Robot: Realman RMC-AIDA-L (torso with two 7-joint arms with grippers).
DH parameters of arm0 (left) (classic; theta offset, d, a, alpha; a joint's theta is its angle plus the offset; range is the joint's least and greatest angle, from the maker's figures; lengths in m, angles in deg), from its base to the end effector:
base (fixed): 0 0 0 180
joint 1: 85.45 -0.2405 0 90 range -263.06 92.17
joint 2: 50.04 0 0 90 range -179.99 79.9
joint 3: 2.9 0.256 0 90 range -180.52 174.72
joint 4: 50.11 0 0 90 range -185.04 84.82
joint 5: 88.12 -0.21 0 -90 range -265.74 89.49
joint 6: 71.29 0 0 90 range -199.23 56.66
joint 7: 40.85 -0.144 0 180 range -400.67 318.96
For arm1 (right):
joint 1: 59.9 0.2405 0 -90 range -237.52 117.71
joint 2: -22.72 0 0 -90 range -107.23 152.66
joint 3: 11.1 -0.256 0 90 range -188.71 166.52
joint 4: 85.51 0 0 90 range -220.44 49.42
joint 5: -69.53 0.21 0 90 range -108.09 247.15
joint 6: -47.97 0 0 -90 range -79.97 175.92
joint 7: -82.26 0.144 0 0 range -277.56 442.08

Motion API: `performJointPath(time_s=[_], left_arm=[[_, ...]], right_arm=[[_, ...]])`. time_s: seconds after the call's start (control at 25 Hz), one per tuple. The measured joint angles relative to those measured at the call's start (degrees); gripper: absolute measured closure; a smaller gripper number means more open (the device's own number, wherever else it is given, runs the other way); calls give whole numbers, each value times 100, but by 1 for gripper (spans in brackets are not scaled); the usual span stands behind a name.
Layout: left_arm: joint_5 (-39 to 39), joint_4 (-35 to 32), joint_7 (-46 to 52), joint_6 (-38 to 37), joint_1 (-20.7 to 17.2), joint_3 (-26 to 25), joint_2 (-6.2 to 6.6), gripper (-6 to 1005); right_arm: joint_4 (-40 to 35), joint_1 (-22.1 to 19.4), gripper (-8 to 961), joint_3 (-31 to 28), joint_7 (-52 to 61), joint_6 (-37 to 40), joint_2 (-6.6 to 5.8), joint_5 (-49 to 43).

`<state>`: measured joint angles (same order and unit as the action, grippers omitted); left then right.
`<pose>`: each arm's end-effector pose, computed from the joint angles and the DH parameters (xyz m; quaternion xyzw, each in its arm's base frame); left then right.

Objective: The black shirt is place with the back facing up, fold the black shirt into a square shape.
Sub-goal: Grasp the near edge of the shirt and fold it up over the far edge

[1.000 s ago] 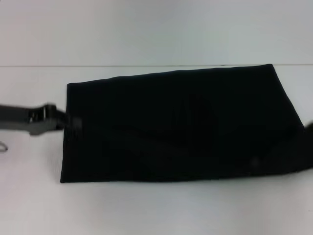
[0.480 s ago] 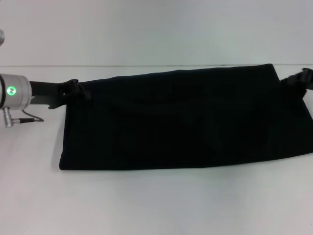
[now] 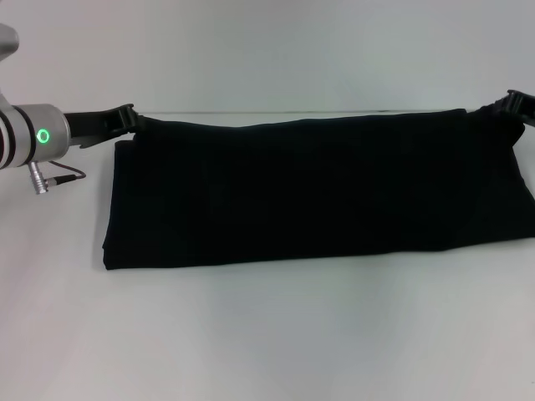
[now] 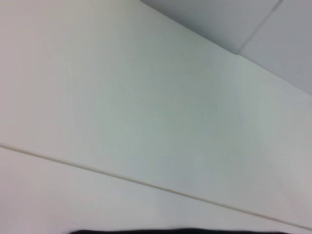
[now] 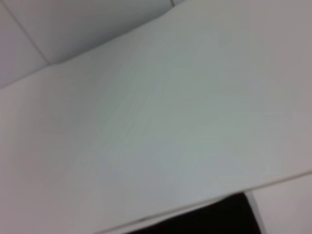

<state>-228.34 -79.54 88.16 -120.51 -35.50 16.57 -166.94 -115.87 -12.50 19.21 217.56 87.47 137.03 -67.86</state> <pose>-0.2668 0.4593 0.0297 -0.7143 -0.5773 -0.2085 0.3361 0.2881 0.4700 0.0604 -0.6807 0.5718 0.1866 0.4182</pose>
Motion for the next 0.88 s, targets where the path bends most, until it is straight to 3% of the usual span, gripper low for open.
performJointPath(time_s=[0.88], left_arm=[[146,85,-315,969,49,317,-64,984]], right_arm=[[25,229,919,408,-68,-847,17,201]])
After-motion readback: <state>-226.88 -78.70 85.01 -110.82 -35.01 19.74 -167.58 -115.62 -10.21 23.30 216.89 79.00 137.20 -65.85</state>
